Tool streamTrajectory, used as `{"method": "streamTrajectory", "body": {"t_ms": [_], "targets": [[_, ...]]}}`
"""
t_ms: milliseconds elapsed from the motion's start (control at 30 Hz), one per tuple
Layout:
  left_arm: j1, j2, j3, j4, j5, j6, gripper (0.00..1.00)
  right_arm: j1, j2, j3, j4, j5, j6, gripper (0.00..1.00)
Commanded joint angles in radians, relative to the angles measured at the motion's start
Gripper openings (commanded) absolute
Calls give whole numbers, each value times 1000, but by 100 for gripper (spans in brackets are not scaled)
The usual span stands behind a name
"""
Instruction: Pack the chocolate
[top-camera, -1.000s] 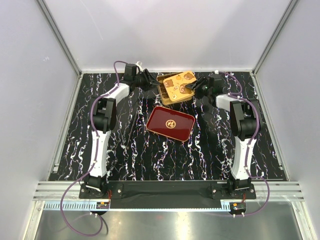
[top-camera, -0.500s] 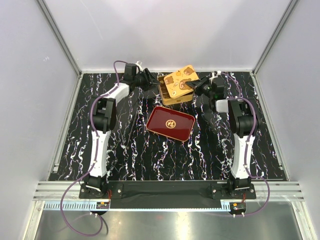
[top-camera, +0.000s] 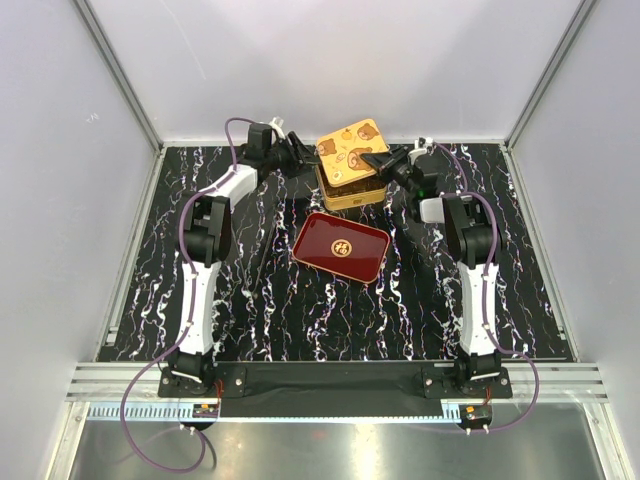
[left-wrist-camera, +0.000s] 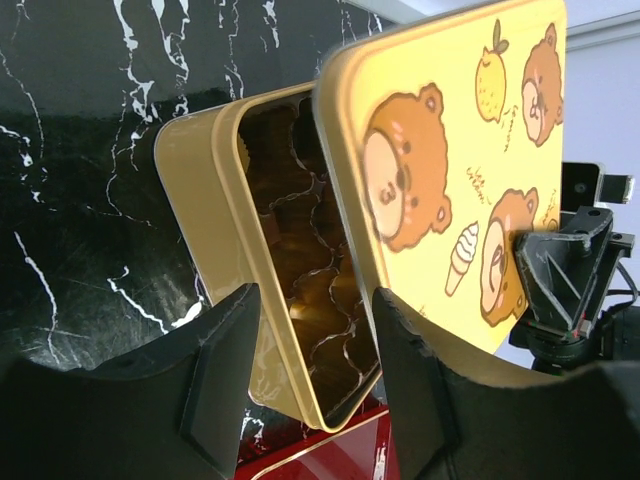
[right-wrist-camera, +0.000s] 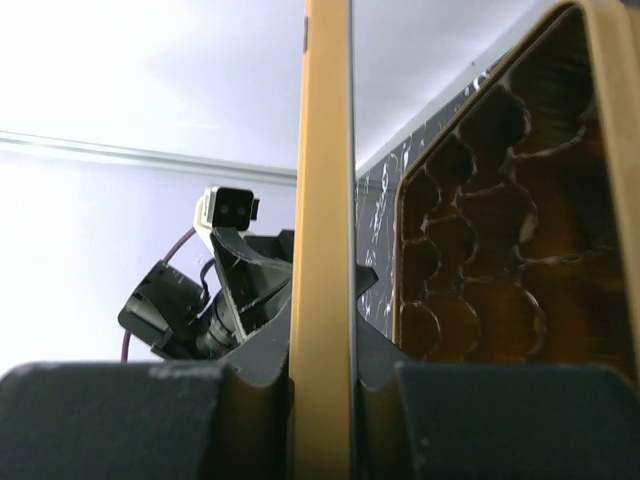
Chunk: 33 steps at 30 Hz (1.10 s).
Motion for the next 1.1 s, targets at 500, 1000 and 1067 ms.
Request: {"method": "streamTrajectory", "body": {"t_ms": [500, 1000, 1067], "targets": [[6, -11, -5, 94, 30, -27, 54, 56, -7, 18, -9, 62, -30, 0], [5, 56, 16, 103, 36, -57, 52, 56, 1, -13, -44, 71, -43, 1], [3, 62, 10, 114, 38, -60, 52, 55, 5, -13, -48, 67, -37, 1]]}}
